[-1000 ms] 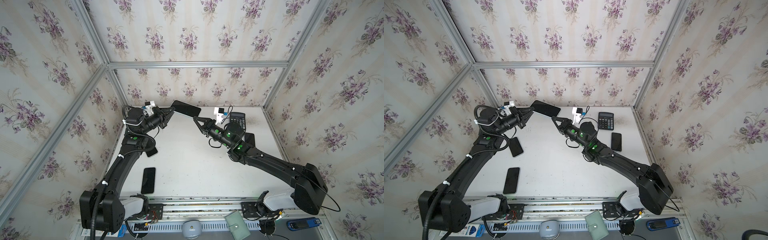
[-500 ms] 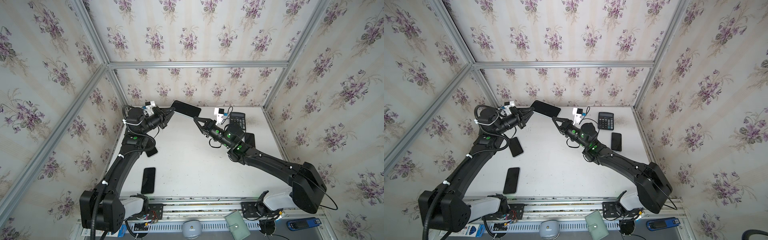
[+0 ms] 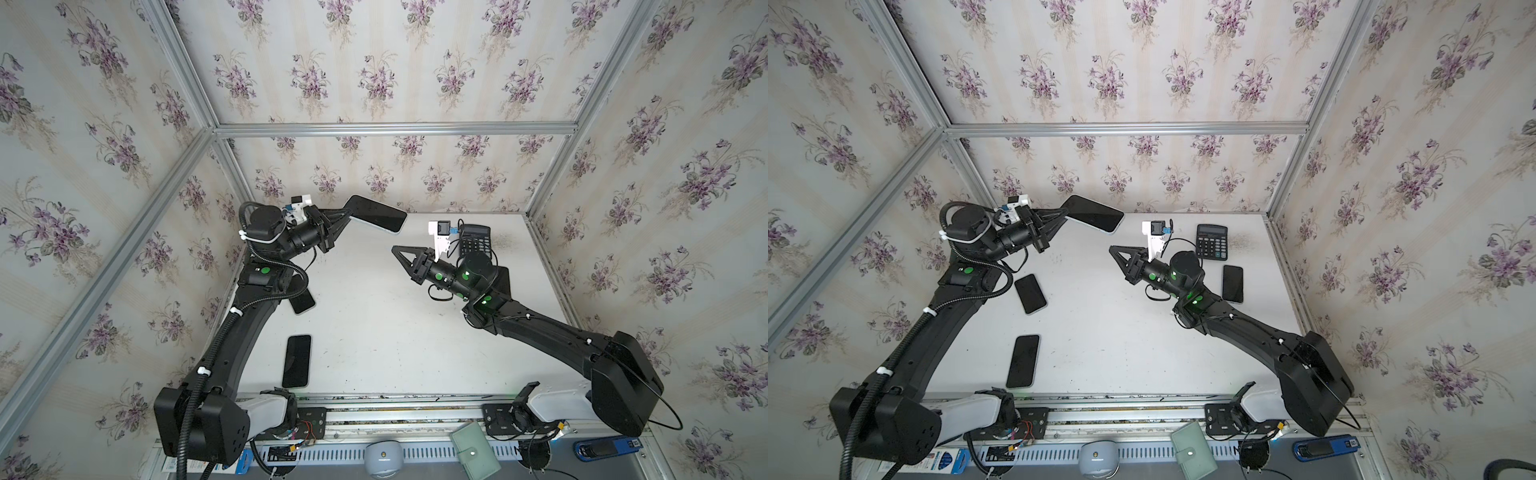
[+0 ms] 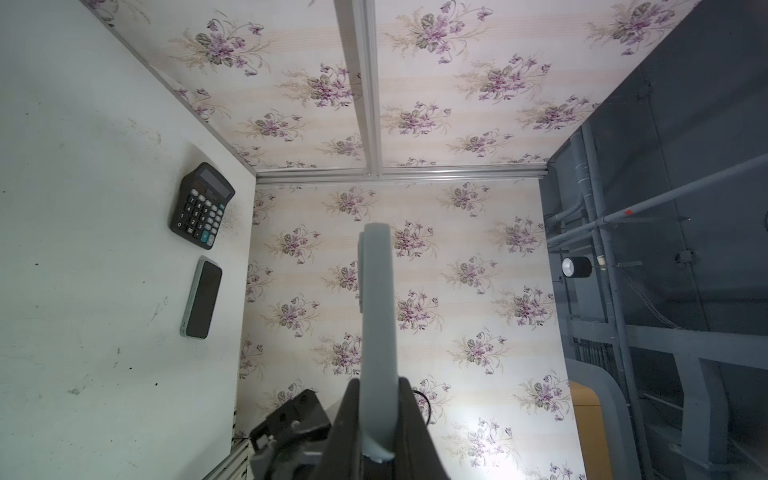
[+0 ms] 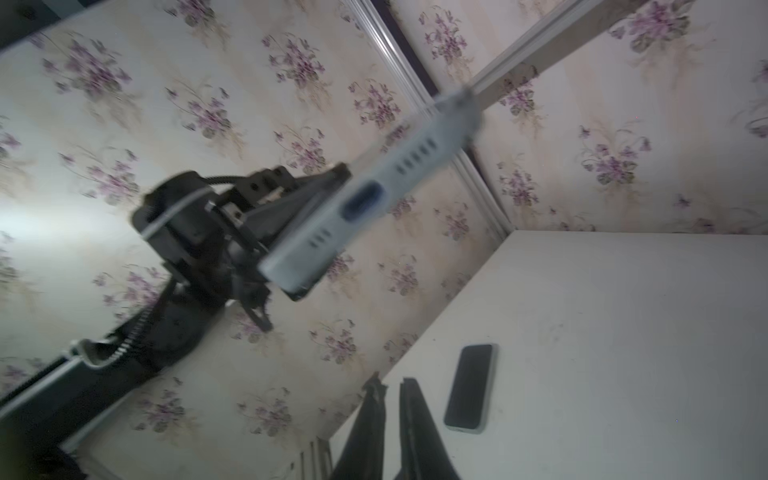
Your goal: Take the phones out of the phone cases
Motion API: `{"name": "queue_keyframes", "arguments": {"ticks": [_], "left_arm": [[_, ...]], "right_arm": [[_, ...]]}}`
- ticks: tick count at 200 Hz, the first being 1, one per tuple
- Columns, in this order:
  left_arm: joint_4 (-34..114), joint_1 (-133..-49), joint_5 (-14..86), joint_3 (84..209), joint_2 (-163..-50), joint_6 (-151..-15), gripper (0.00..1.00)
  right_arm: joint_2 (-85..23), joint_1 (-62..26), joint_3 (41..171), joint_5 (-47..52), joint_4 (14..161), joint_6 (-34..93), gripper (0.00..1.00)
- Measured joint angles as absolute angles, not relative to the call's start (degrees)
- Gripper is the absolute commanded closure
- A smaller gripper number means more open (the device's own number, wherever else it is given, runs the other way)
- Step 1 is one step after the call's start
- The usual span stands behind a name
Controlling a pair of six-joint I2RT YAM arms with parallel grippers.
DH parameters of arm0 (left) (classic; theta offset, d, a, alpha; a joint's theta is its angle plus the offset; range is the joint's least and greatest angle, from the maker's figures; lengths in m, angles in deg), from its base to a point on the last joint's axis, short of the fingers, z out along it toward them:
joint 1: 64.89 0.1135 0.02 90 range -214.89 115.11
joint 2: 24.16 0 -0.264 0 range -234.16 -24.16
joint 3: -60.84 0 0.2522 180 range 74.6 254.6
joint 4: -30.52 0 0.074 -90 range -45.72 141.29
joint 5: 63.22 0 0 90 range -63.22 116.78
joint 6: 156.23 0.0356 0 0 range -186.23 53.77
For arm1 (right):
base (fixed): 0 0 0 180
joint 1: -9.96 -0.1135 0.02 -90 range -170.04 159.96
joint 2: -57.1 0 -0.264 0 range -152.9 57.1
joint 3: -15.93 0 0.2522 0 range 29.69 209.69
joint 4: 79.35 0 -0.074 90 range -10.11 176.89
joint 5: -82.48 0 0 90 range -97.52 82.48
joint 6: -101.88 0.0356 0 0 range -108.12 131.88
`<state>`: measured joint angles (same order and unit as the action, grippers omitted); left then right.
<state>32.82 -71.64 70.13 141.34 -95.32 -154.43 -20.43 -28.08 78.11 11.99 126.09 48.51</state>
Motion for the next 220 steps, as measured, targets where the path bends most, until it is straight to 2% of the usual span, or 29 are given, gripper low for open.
{"name": "queue_keyframes", "arguments": {"ticks": [9,27,36,40,60,69,94,111,126,153,172,198,220], "left_arm": [[32.6,-71.7,70.4,141.4,-95.3,-154.5,1.00],[32.9,-71.7,70.9,141.6,-95.4,-154.6,1.00],[33.1,-71.7,71.2,142.0,-95.5,-154.4,1.00],[33.1,-71.7,71.4,142.3,-95.5,-154.3,1.00],[33.1,-71.7,72.4,144.1,-96.0,-152.6,1.00],[33.2,-71.7,72.7,145.0,-96.3,-151.3,1.00],[33.4,-71.7,73.1,145.7,-96.3,-147.7,1.00],[32.9,-71.7,73.1,144.6,-96.7,-147.5,1.00],[32.9,-72.0,72.8,143.7,-97.4,-147.6,1.00],[32.3,-72.1,72.4,143.5,-97.9,-147.9,1.00],[31.4,-72.4,72.0,143.5,-98.0,-147.9,1.00],[30.9,-72.5,72.1,143.5,-98.0,-148.0,1.00],[30.7,-72.5,72.0,143.5,-98.0,-148.0,1.00]], "right_arm": [[-20.0,-27.6,77.8,11.4,124.1,45.9,1.00],[-18.5,-25.9,78.0,11.2,122.7,41.5,0.82],[-17.4,-24.7,78.0,11.0,121.8,40.2,0.64],[-16.8,-24.0,77.8,11.0,121.5,39.9,0.60],[-13.8,-20.2,76.3,11.5,120.9,40.0,0.44],[-12.8,-18.2,76.1,11.8,120.4,41.4,0.41],[-12.7,-16.3,78.4,15.8,119.4,47.2,0.40],[-14.8,-16.4,79.1,19.5,124.6,54.8,0.38],[-17.2,-17.7,79.1,19.7,128.0,62.4,0.36],[-19.3,-23.4,80.8,20.6,131.5,68.4,0.36],[-20.4,-24.8,82.1,20.7,135.0,70.6,0.40],[-21.7,-25.7,82.0,19.8,137.7,73.7,0.49],[-22.2,-25.8,82.0,19.5,139.4,74.8,0.52]]}}
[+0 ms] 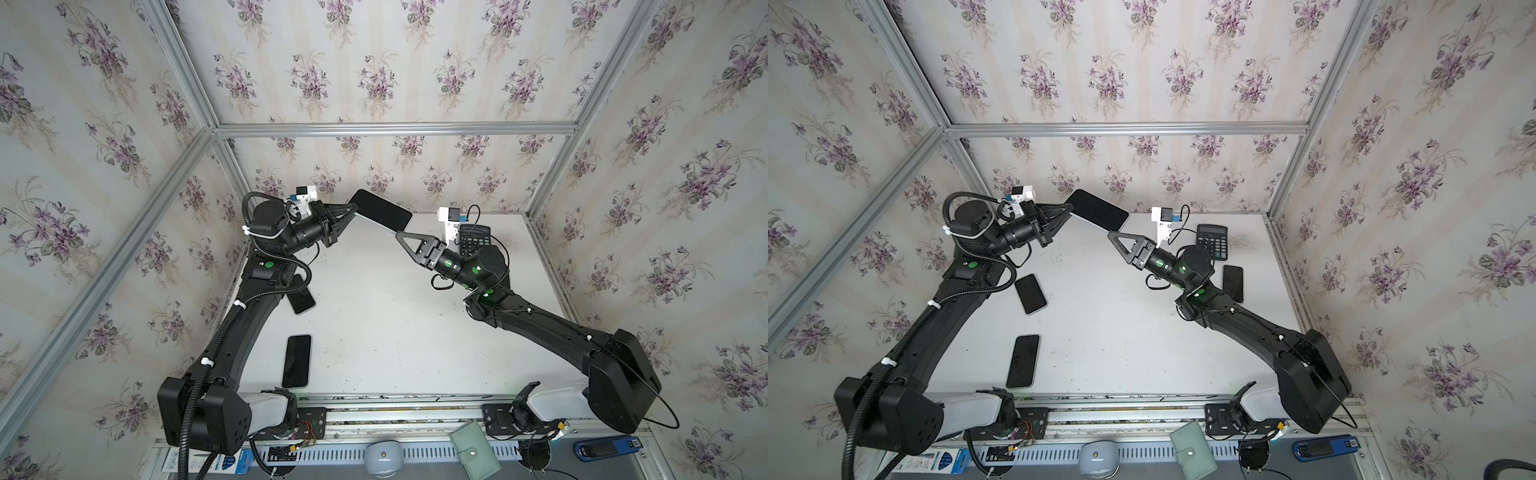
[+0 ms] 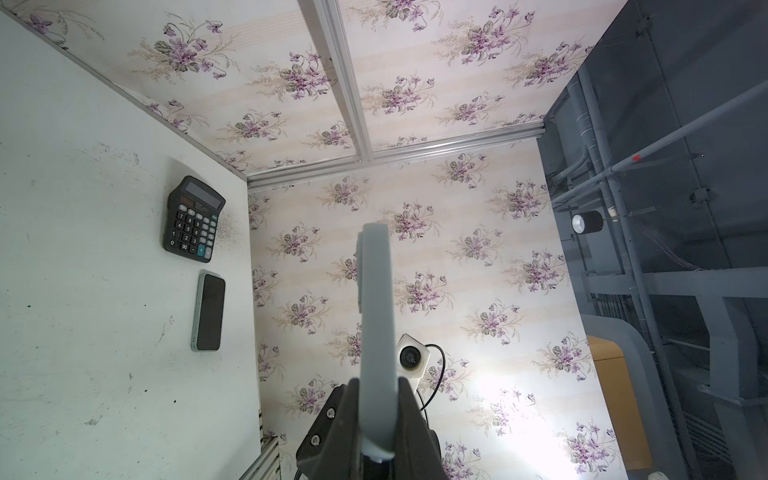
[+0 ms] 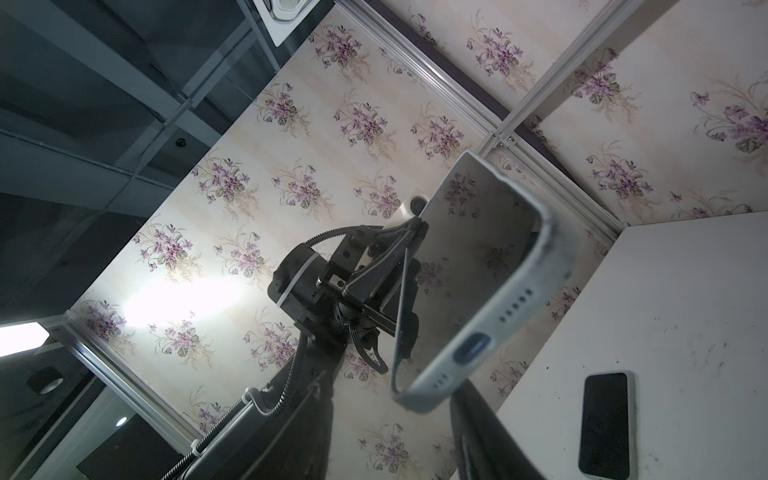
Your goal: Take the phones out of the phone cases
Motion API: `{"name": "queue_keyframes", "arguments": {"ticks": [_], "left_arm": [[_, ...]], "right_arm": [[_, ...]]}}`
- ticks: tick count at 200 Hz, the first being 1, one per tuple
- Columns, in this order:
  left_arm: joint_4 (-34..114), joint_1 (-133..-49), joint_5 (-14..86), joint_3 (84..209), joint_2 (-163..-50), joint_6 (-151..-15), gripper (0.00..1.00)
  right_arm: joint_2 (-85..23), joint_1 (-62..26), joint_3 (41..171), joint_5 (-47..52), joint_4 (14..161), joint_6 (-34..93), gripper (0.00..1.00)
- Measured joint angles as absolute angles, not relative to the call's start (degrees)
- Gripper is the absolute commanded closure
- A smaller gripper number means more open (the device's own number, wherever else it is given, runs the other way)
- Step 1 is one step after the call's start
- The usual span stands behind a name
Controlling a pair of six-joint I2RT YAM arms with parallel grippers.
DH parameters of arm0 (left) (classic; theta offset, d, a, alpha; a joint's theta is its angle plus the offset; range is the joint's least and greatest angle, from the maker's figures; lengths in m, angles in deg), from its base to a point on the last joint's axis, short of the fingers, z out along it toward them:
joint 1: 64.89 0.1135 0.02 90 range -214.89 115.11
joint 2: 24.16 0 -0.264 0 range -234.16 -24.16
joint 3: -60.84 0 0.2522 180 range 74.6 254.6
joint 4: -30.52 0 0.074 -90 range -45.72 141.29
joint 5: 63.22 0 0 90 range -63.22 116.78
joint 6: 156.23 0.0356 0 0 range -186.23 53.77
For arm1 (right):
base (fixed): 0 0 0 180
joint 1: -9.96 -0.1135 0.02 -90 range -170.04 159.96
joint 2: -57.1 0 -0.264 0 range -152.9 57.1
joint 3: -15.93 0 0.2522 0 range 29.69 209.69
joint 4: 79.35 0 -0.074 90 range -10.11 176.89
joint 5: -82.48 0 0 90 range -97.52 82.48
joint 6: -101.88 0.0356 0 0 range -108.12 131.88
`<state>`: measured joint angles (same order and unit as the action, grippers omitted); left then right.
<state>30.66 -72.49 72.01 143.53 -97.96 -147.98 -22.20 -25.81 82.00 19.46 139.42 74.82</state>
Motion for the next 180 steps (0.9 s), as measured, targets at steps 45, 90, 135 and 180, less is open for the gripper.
{"name": "queue_keyframes", "arguments": {"ticks": [45,90,135,180], "left_arm": [[30.6,-72.5,72.0,142.8,-97.6,-148.0,1.00],[30.6,-72.5,71.9,141.9,-96.9,-148.0,1.00],[30.6,-72.5,71.9,141.7,-96.6,-148.0,1.00],[30.6,-72.6,71.4,141.2,-96.5,-147.9,1.00]], "right_arm": [[-23.3,-25.8,81.6,18.5,141.9,76.4,0.59],[-23.9,-25.8,80.9,17.2,143.3,77.9,0.66],[-24.3,-25.8,80.6,17.1,144.5,78.5,0.73],[-25.0,-25.8,80.5,17.3,145.4,80.1,0.76]]}}
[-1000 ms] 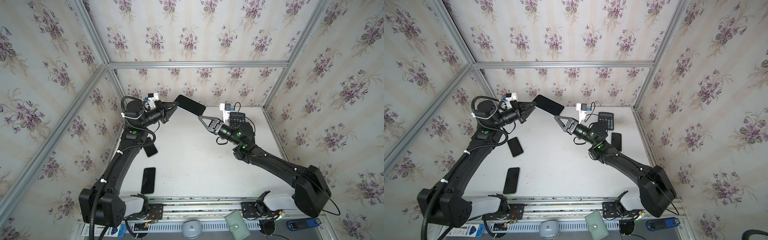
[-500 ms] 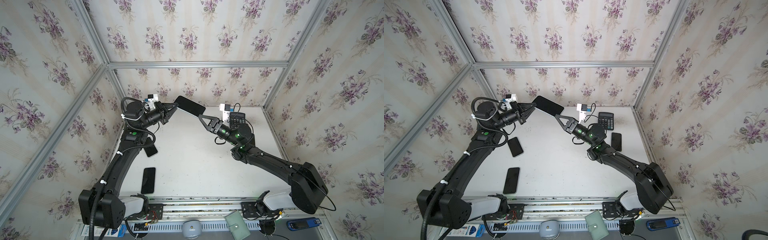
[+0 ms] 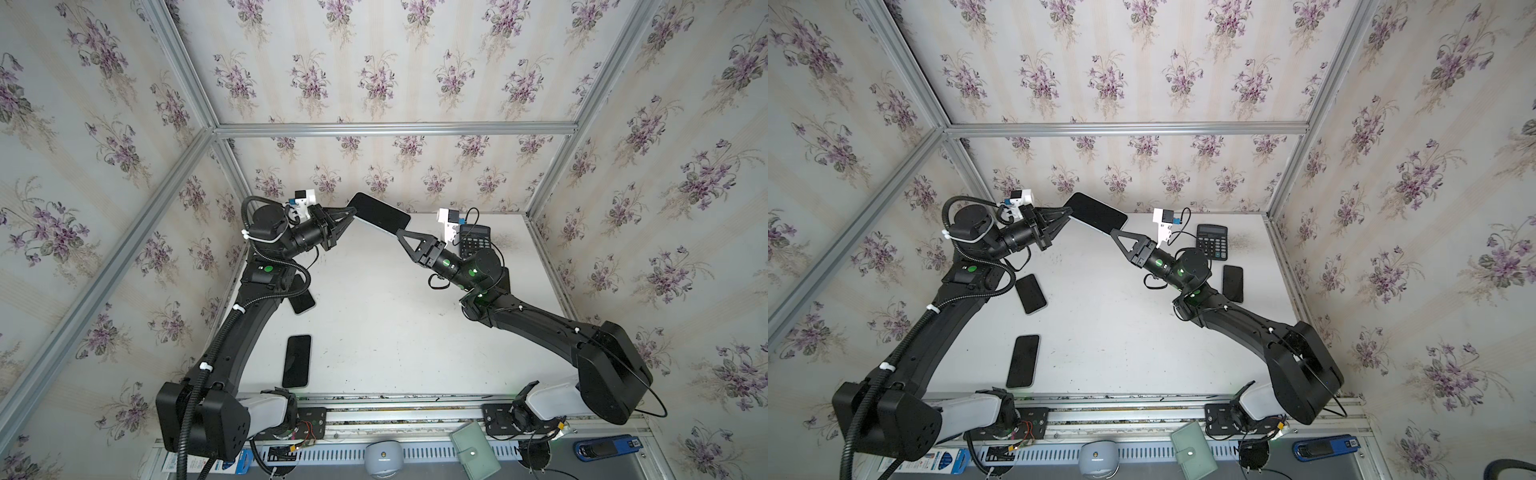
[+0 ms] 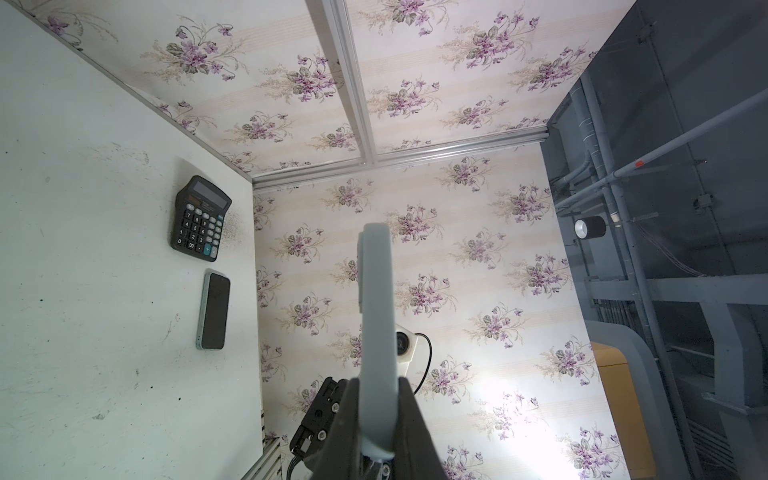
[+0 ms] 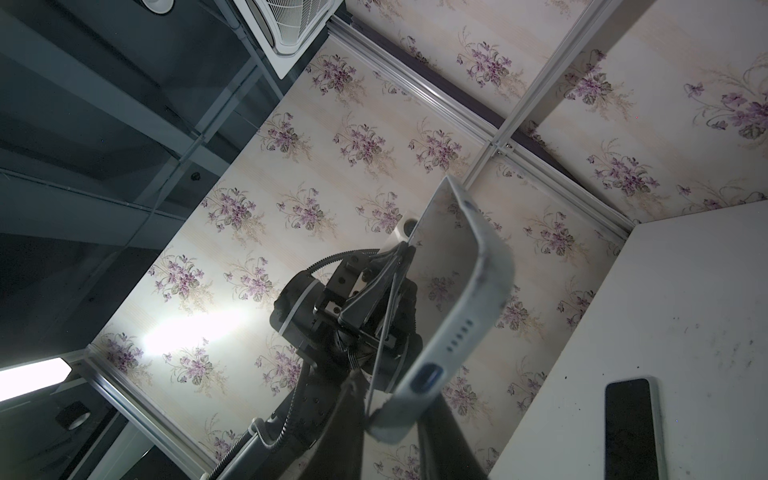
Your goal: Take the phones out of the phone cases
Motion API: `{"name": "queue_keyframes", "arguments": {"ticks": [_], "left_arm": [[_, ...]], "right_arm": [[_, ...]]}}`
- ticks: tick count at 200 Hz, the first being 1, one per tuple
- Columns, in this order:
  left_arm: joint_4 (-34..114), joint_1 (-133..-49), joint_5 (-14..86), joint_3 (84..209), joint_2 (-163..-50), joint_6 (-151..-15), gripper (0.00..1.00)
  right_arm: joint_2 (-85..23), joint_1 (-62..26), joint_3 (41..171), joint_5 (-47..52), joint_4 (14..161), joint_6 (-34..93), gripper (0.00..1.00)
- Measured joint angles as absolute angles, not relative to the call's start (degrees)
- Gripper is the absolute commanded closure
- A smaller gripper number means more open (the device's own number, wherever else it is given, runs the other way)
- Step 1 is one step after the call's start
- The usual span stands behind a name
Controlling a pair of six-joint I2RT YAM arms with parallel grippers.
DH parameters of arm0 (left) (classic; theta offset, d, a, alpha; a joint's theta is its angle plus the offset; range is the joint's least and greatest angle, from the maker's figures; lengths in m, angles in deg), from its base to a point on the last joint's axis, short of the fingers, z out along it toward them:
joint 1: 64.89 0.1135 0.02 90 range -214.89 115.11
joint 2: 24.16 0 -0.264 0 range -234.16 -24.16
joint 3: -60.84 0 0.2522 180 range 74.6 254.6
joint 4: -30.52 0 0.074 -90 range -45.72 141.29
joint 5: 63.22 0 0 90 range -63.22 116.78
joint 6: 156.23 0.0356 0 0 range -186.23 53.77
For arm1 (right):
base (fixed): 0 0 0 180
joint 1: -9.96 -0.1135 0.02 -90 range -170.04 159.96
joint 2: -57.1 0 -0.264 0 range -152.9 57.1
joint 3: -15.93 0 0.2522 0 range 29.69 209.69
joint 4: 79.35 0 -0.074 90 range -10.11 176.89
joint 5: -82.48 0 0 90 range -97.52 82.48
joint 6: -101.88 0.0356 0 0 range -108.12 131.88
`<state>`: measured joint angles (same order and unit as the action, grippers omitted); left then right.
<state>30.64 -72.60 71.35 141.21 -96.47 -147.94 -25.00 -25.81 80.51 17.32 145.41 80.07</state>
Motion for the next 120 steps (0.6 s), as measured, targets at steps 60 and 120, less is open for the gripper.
{"name": "queue_keyframes", "arguments": {"ticks": [60,120], "left_arm": [[30.4,-72.7,70.9,141.2,-96.5,-147.5,1.00],[33.4,-73.4,70.8,144.2,-97.6,-146.6,1.00]], "right_arm": [[-25.5,-25.9,80.1,17.7,146.8,81.8,0.88],[-26.6,-25.7,79.0,19.7,149.8,78.9,0.88]]}}
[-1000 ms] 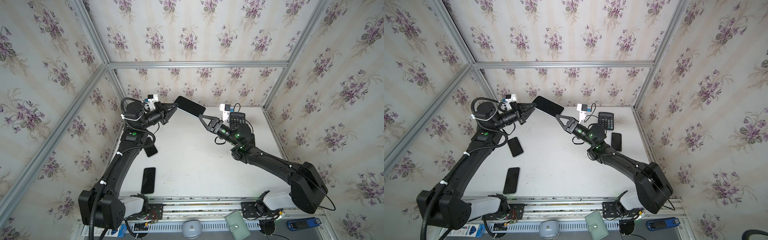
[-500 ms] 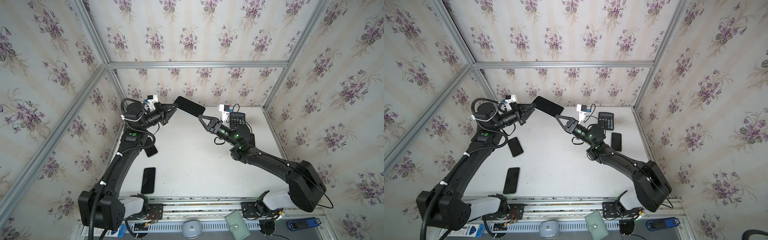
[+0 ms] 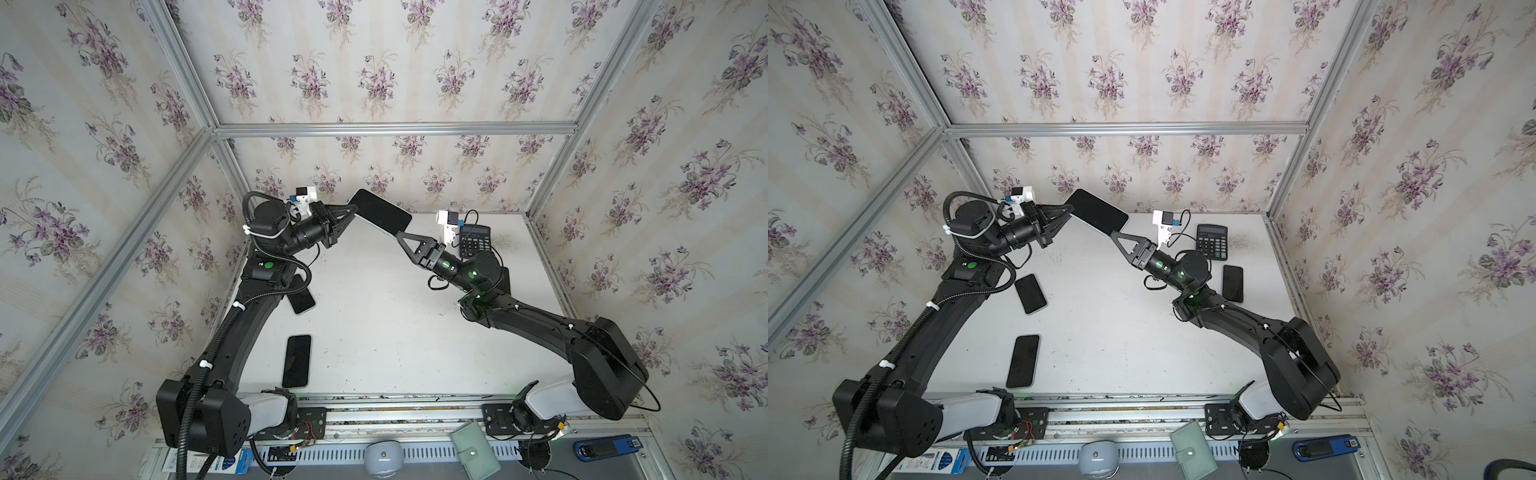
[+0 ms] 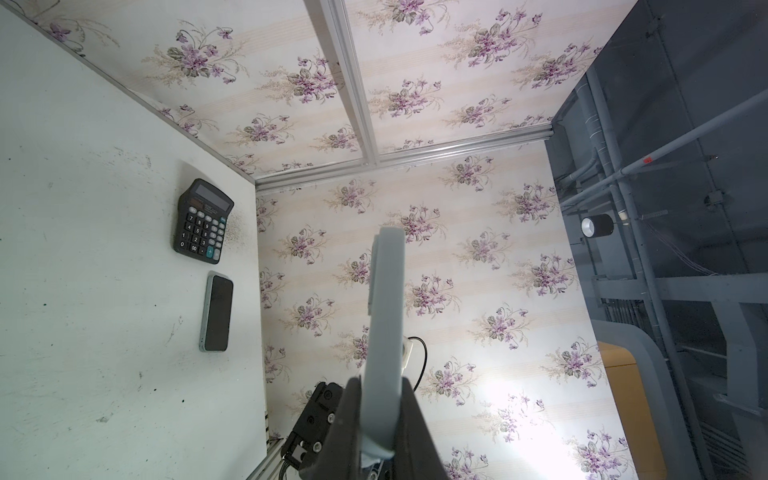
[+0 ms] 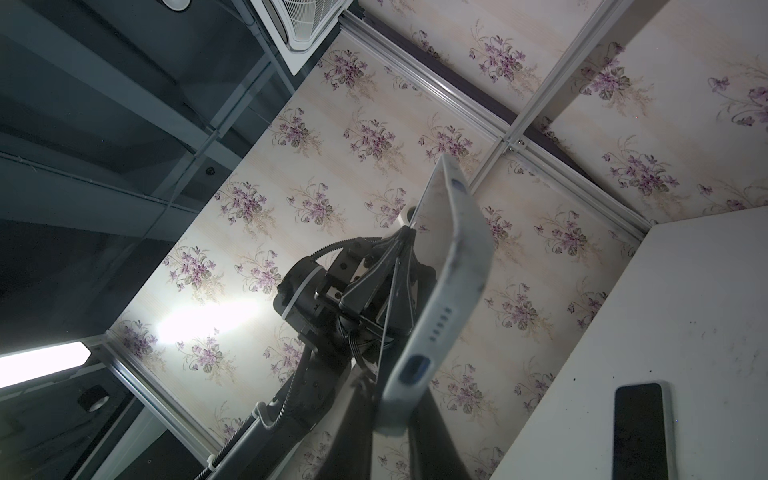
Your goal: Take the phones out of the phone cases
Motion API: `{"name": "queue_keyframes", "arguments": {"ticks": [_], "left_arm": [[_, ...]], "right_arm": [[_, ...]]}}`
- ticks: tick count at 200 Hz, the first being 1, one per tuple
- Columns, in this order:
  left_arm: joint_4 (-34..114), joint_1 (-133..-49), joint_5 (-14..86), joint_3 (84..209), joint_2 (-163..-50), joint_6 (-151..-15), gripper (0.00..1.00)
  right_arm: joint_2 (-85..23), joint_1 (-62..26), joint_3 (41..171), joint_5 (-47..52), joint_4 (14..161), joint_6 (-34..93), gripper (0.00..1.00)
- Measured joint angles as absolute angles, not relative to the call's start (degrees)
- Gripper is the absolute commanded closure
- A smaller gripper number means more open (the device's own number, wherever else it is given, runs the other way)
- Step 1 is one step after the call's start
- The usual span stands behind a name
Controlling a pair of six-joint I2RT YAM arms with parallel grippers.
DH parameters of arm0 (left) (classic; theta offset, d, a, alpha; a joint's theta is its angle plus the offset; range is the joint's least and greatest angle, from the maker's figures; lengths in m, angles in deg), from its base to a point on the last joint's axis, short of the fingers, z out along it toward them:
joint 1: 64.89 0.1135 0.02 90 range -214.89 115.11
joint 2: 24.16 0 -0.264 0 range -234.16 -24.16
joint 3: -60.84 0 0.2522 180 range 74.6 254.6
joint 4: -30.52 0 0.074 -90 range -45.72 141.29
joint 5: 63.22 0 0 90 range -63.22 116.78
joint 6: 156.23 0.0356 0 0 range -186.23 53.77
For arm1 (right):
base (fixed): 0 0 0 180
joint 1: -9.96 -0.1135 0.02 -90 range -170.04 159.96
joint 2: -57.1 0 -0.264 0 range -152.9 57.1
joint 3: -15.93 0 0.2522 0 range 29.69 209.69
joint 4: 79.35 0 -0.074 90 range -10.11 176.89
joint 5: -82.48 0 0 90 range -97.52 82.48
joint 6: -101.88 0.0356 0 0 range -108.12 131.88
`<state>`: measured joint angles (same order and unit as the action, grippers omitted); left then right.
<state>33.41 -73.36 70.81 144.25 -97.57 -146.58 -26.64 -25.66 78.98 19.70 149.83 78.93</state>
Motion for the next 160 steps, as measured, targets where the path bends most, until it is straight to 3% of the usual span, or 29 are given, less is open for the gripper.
{"name": "queue_keyframes", "arguments": {"ticks": [85,160], "left_arm": [[37.6,-73.9,71.3,148.3,-98.9,-146.0,1.00],[39.1,-74.4,74.6,149.9,-99.8,-148.5,1.00]], "right_arm": [[-24.1,-25.6,79.8,19.2,142.5,55.7,0.86],[-24.0,-23.1,81.0,14.7,127.0,40.5,0.67]]}}
